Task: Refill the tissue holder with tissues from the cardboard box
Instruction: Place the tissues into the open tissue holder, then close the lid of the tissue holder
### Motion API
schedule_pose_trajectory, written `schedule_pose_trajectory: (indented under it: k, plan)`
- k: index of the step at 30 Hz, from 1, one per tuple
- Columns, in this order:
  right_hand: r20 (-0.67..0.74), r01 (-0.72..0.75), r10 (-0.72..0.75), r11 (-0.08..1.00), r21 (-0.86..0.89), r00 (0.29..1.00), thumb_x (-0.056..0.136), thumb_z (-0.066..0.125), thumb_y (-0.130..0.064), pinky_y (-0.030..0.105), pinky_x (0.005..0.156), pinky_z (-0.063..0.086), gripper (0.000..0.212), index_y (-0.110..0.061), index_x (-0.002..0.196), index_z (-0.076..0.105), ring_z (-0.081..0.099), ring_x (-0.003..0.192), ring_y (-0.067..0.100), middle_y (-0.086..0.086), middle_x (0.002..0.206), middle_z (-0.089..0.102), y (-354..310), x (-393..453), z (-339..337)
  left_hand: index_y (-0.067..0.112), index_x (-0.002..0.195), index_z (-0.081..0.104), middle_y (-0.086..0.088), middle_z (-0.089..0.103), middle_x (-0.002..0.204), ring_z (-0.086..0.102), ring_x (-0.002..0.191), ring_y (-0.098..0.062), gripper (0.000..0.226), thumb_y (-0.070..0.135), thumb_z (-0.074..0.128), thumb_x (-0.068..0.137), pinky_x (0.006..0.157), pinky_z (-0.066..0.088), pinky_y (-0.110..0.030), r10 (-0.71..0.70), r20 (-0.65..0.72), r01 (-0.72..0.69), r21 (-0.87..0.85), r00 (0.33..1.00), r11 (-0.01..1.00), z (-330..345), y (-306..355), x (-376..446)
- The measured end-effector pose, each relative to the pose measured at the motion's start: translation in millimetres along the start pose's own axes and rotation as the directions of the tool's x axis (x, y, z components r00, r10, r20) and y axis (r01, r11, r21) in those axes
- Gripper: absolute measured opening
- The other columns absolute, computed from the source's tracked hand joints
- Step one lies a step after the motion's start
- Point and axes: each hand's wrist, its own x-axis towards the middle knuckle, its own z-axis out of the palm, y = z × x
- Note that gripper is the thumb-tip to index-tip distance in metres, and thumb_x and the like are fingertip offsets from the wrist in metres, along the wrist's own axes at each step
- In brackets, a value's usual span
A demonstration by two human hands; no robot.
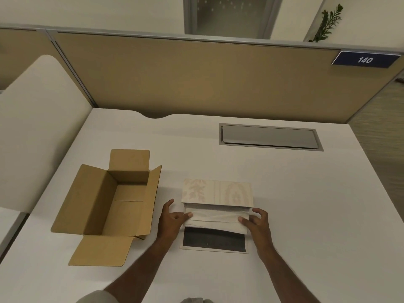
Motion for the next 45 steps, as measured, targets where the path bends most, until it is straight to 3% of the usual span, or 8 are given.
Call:
schedule_pose_trajectory:
  k: [11,20,24,28,31,37,41,45]
  plan:
    - [-0.137,-0.021,-0.002,0.985,-0.169,0.991,0.077,0.082,-0.016,0.020,0.067,0.050,0.053,-0.012,0.117,0.048,0.060,0.086,0.020,0.009,0.105,0.061,-2.2,17.4,8.5,0.016,0.145,0.037,-0.014,0.057,0.137,0.060,0.117,-0.033,0.090,0.039,0.084,0.072,0.091,0.051,-0.036,-0.080,-0.086,0.094,0.171,0.993,0.981,9.4,5.6,3.9]
    - [-0.001,-0.034,0.034,0.992,-0.119,0.999,0.085,0.074,-0.013,0.021,0.071,0.048,0.048,-0.016,0.125,0.050,0.058,0.103,0.023,0.008,0.118,0.059,-11.4,7.4,-2.0,0.017,0.141,0.042,-0.011,0.064,0.123,0.060,0.111,-0.028,0.063,0.036,0.070,0.087,0.086,0.045,-0.028,-0.040,-0.065,0.046,0.087,0.997,0.995,3.5,7.8,-2.4]
    - [-0.050,0.075,-0.085,0.982,-0.176,0.995,0.090,0.065,-0.007,0.029,0.087,0.043,0.042,-0.020,0.128,0.054,0.057,0.115,0.027,0.009,0.128,0.060,-22.5,1.8,-26.2,0.027,0.123,0.054,0.005,0.062,0.109,0.062,0.102,-0.015,0.036,0.026,0.068,0.089,0.080,0.050,-0.018,0.317,-0.116,-0.280,0.256,0.941,0.925,-15.7,-5.5,-33.6]
    - [-0.082,0.419,-0.535,0.738,-0.529,0.841,0.097,0.053,-0.035,0.037,0.104,0.043,0.037,-0.017,0.129,0.058,0.056,0.122,0.023,0.005,0.133,0.061,-57.8,7.9,-24.1,0.030,0.128,0.056,0.009,0.062,0.125,0.057,0.117,-0.008,0.038,0.036,0.061,0.091,0.098,0.052,-0.031,0.697,0.272,-0.702,0.549,0.663,0.454,-8.7,-28.9,-70.7]
    - [0.144,0.511,-0.631,0.450,-0.733,0.762,0.100,0.038,-0.050,0.046,0.117,0.028,0.052,-0.016,0.139,0.050,0.049,0.132,0.020,0.004,0.142,0.056,-94.1,22.7,9.7,0.020,0.150,0.035,-0.002,0.035,0.158,0.030,0.147,-0.023,0.068,0.056,0.044,0.094,0.117,0.026,-0.043,0.599,0.520,-0.739,0.647,0.609,0.190,21.4,-29.3,-77.3]
    - [0.477,0.528,-0.367,0.048,-0.848,0.799,0.089,0.001,-0.070,0.046,0.122,0.005,0.087,-0.019,0.148,0.037,0.028,0.146,0.019,0.002,0.156,0.037,-116.2,42.6,67.1,0.013,0.147,0.037,-0.012,0.036,0.157,0.040,0.141,-0.033,0.091,0.079,0.022,0.086,0.116,0.017,-0.047,0.299,0.494,-0.567,0.782,0.817,0.260,61.2,-14.2,-71.4]
    - [0.500,0.531,-0.292,0.030,-0.847,0.815,0.100,0.025,-0.055,0.043,0.119,0.019,0.061,-0.018,0.147,0.039,0.038,0.140,0.021,0.002,0.153,0.042,-104.8,40.8,74.6,0.013,0.155,-0.006,-0.005,-0.025,0.158,-0.014,0.151,-0.031,0.100,0.079,0.023,0.086,0.120,-0.011,-0.046,0.240,0.509,-0.558,0.798,0.827,0.229,61.1,-11.0,-66.9]
    - [0.517,0.579,-0.389,0.054,-0.813,0.762,0.101,0.039,-0.039,0.039,0.108,0.038,0.049,-0.017,0.146,0.040,0.053,0.127,0.023,0.003,0.148,0.050,-92.6,24.4,66.3,0.016,0.155,-0.012,-0.006,-0.020,0.164,-0.017,0.151,-0.030,0.097,0.072,0.033,0.089,0.124,-0.006,-0.047,0.175,0.548,-0.575,0.794,0.818,0.199,53.9,-9.7,-65.6]
